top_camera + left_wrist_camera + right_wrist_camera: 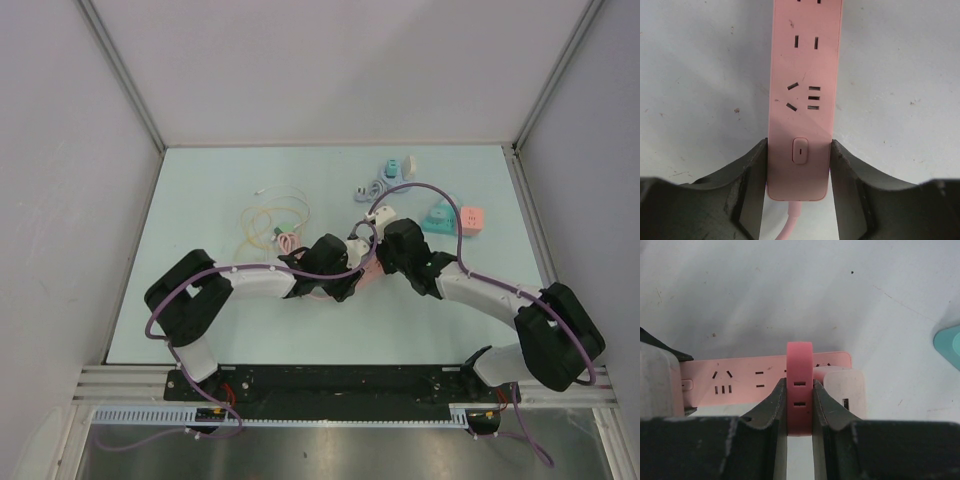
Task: Insert the plug
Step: Insert the plug into the socket.
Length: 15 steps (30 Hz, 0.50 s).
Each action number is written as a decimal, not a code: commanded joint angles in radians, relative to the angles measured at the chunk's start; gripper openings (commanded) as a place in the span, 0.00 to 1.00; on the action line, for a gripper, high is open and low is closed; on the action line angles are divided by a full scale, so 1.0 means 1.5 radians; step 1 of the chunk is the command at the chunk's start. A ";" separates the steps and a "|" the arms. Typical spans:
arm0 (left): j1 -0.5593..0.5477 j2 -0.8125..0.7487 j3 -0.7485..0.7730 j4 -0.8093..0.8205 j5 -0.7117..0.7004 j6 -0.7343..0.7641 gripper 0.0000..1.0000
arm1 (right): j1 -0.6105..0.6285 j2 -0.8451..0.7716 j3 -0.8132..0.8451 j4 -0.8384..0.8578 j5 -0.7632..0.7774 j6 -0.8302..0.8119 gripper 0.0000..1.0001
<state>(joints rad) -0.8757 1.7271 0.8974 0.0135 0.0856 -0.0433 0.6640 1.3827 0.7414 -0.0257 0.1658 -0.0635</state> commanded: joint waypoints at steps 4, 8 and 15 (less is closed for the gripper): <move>0.010 -0.015 -0.018 -0.077 -0.039 0.016 0.52 | 0.014 -0.021 0.014 -0.074 -0.024 -0.004 0.00; 0.011 -0.017 -0.019 -0.074 -0.037 0.016 0.52 | 0.014 -0.017 0.014 -0.071 -0.024 -0.005 0.00; 0.010 -0.020 -0.022 -0.072 -0.036 0.018 0.52 | 0.016 0.018 0.014 -0.048 -0.042 -0.013 0.00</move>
<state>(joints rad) -0.8757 1.7229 0.8955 0.0071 0.0853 -0.0437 0.6666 1.3754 0.7452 -0.0566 0.1589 -0.0616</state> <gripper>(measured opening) 0.532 0.218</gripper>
